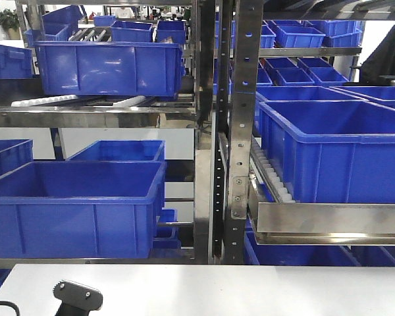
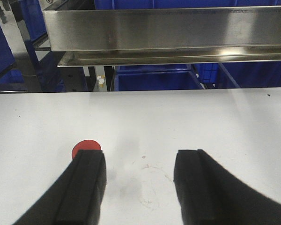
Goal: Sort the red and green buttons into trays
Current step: 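Lower left gripper onto green button and right gripper onto red button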
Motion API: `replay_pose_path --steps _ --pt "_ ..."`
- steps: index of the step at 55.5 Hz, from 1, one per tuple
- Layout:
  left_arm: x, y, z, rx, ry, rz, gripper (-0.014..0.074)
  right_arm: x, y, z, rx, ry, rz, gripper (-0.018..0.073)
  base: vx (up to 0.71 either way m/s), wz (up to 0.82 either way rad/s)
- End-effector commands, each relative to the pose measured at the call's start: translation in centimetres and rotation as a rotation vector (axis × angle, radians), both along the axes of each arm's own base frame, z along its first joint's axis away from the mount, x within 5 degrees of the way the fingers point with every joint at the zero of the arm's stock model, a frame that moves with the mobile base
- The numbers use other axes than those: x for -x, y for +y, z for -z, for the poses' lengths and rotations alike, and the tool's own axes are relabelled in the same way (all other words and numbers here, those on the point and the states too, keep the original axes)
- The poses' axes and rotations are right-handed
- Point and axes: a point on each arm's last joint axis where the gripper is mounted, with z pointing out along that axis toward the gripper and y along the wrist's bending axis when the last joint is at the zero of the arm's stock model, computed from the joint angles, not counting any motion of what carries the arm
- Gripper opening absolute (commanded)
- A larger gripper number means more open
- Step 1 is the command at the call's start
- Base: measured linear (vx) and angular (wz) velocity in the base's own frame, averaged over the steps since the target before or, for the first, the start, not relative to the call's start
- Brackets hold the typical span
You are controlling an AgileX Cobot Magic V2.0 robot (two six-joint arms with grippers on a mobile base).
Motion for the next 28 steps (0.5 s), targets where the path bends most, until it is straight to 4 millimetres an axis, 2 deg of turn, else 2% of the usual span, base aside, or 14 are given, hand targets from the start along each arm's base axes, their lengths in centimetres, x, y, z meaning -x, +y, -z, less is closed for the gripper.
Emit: replay_pose_path --steps 1,15,28 --pt "-0.9 -0.4 -2.2 0.058 -0.123 -0.009 0.0547 -0.6 0.0 -1.6 0.006 -0.095 -0.006 0.0415 0.00 0.00" --pt "-1.1 -0.5 -2.4 0.071 -0.154 -0.010 0.0468 -1.2 0.0 -0.9 0.030 -0.045 -0.016 0.0414 0.00 0.00" --pt "-1.2 -0.5 -2.6 0.076 -0.168 -0.010 0.0278 -3.8 0.0 1.1 0.048 0.025 -0.043 0.0414 0.00 0.00"
